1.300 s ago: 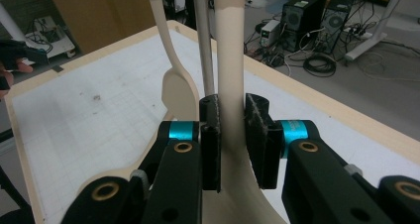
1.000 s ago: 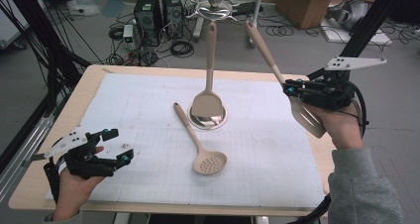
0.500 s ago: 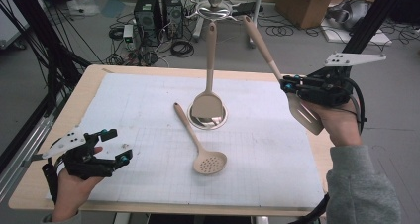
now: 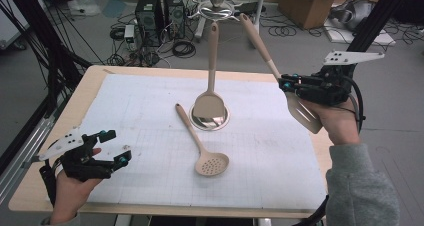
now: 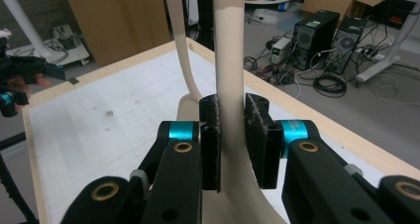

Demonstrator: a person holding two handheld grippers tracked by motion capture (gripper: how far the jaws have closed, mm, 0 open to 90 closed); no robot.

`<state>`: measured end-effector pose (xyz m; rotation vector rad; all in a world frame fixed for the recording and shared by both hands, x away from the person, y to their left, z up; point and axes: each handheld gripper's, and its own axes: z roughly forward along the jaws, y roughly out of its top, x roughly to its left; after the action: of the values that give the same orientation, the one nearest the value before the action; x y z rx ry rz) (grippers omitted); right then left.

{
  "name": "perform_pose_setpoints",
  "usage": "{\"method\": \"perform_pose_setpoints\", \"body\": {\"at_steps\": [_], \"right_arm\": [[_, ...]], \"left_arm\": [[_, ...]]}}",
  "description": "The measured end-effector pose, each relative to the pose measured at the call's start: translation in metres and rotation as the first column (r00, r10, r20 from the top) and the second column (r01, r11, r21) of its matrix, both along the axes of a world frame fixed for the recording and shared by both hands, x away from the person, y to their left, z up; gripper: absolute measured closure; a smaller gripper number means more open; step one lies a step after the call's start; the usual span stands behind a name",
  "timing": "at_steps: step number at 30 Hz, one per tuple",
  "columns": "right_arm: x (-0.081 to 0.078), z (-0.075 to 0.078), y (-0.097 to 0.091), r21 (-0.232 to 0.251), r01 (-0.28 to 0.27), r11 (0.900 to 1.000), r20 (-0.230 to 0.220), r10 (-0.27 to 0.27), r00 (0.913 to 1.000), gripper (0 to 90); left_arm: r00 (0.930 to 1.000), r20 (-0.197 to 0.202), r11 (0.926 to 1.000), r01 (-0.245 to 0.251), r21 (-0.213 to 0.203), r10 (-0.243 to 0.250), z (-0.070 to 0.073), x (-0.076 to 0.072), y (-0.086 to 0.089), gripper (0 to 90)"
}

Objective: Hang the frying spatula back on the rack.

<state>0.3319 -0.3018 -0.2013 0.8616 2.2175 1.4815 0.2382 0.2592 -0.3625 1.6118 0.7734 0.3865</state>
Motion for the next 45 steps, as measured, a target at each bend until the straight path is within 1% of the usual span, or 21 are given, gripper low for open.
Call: {"method": "perform_pose_setpoints", "body": {"at_steps": [3, 5, 9, 18, 19, 28, 30, 43, 45], "right_arm": [[0.001, -0.001, 0.000, 0.013, 0.005, 0.9999, -0.004, -0.005, 1.0000, 77.7], [0.003, -0.002, 0.000, 0.021, -0.001, 0.9998, -0.014, 0.001, 0.9999, 77.7], [0.005, -0.004, 0.001, 0.022, -0.008, 0.9997, -0.017, 0.009, 0.9998, 77.7], [0.008, -0.007, 0.001, 0.037, -0.016, 0.9992, -0.027, 0.017, 0.9995, 77.7], [0.008, -0.007, 0.001, 0.036, -0.013, 0.9993, -0.018, 0.014, 0.9997, 77.7], [0.008, -0.009, 0.000, 0.055, -0.025, 0.9982, -0.024, 0.026, 0.9994, 77.6], [0.008, -0.009, -0.001, 0.062, -0.025, 0.9978, -0.013, 0.026, 0.9996, 77.6], [0.009, -0.012, -0.004, 0.074, -0.028, 0.9969, -0.024, 0.030, 0.9993, 77.7], [0.008, -0.013, -0.005, 0.080, -0.029, 0.9964, -0.025, 0.031, 0.9992, 77.6]], "left_arm": [[1.0000, 0.000, 1.0000, -0.002, 0.002, 0.002, 0.000, 0.000, 0.001, 6.0], [1.0000, -0.001, 1.0000, 0.000, 0.002, 0.000, 0.000, 0.000, 0.001, 6.1], [1.0000, -0.001, 1.0000, -0.002, -0.003, 0.002, 0.000, -0.001, 0.001, 6.1], [1.0000, -0.004, 1.0000, -0.005, -0.001, 0.005, -0.001, -0.001, 0.002, 6.0], [1.0000, -0.005, 1.0000, -0.005, -0.001, 0.005, -0.001, -0.001, 0.002, 6.0], [1.0000, -0.003, 1.0000, -0.005, 0.001, 0.005, -0.001, -0.001, 0.002, 6.0], [1.0000, -0.004, 1.0000, -0.006, 0.000, 0.006, -0.001, -0.001, 0.002, 6.1], [1.0000, -0.005, 1.0000, -0.006, -0.002, 0.006, -0.001, -0.001, 0.002, 6.1], [1.0000, -0.005, 1.0000, -0.003, 0.004, 0.003, -0.001, -0.001, 0.002, 6.1]]}}
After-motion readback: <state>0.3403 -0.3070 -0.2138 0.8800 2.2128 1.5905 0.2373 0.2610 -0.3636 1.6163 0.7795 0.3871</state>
